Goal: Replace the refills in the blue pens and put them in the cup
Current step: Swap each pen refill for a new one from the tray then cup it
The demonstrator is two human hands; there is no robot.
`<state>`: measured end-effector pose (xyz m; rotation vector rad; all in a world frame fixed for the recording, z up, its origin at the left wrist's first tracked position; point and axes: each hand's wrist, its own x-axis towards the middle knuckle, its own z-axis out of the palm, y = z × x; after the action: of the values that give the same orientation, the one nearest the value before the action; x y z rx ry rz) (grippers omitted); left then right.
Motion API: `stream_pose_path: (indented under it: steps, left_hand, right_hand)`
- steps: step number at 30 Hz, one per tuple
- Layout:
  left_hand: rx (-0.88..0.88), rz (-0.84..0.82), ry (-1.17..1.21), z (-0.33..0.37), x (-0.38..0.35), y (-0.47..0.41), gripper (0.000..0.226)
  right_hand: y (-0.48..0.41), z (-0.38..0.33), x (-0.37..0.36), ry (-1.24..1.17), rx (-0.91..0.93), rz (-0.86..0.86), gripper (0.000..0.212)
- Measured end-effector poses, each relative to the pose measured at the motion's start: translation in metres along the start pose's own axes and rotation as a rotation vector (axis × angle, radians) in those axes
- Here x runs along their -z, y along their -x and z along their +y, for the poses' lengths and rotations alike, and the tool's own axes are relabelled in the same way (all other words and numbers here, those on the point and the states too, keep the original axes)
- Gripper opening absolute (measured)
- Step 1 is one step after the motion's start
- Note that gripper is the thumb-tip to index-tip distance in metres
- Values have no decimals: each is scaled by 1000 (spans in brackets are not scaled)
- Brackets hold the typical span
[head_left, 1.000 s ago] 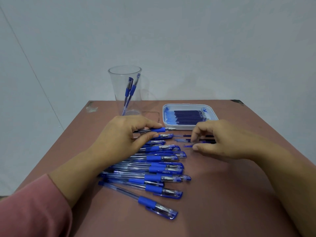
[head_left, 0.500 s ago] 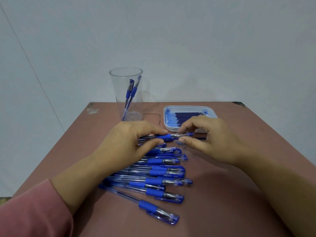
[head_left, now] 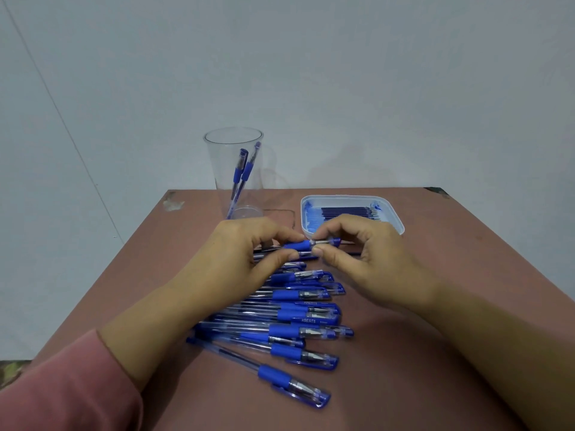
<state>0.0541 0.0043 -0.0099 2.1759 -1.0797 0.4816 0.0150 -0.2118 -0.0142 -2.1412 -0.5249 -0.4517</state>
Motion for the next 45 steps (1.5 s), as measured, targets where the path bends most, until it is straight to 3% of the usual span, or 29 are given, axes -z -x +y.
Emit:
stream_pose_path:
  steps: [4, 6, 14, 26, 30, 35, 41, 45]
  left_hand:
    - [191, -180, -148, 1, 4, 10, 74]
    - [307, -281, -175, 2, 5, 23, 84]
    - [327, -429, -309, 11, -2, 49, 91]
    - [322, -456, -364, 11, -4, 47, 85]
    - [318, -455, -361, 10, -4, 47, 85]
    - [307, -445, -355, 7, -6, 49, 91]
    - [306, -436, -341, 8, -5, 48, 88]
    - [297, -425, -336, 7, -6, 49, 90]
  right_hand:
    - [-8, 0, 11, -218, -137, 58, 13]
    - [-9, 3, 21, -274, -161, 138, 13]
    - [-23, -1, 33, -301, -186, 344, 13]
    - [-126, -32, 16, -277, 38, 555, 20]
    - [-150, -24, -7, -202, 34, 476, 32]
    - [-162, -17, -24, -45, 32, 271, 15]
    - [-130, -2, -14, 71, 14, 180, 18]
    - [-81, 13, 2, 185, -59, 14, 11]
